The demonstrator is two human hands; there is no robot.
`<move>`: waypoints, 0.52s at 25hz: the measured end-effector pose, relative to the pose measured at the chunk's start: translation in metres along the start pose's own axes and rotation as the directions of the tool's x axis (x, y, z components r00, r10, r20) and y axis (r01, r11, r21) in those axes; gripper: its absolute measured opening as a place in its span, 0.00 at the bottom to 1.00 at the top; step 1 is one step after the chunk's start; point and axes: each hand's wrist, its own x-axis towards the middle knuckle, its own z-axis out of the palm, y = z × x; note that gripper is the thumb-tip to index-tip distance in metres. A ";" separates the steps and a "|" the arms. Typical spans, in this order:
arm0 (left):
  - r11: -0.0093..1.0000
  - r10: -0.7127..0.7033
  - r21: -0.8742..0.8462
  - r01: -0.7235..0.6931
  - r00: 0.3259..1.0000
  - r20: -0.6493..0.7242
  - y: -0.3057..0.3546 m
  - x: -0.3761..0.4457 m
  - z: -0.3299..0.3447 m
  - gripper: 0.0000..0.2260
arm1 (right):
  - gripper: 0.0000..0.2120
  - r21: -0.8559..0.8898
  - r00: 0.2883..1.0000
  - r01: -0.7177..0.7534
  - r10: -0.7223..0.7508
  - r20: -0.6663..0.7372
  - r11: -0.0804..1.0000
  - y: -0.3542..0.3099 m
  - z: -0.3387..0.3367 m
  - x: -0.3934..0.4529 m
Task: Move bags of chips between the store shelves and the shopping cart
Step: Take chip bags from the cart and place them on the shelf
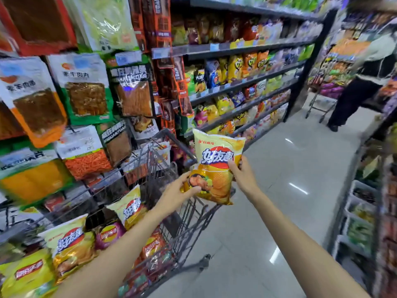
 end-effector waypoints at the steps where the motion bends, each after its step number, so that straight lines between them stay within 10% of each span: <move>1: 1.000 0.026 -0.015 -0.026 1.000 0.000 0.018 0.013 0.022 0.24 | 0.27 0.002 0.999 -0.002 0.002 -0.034 1.000 -0.003 -0.030 0.001; 13: 0.993 0.107 -0.053 -0.102 0.989 0.100 0.141 0.152 0.233 0.24 | 0.17 0.109 0.958 -0.031 0.060 -0.280 0.994 0.067 -0.282 0.058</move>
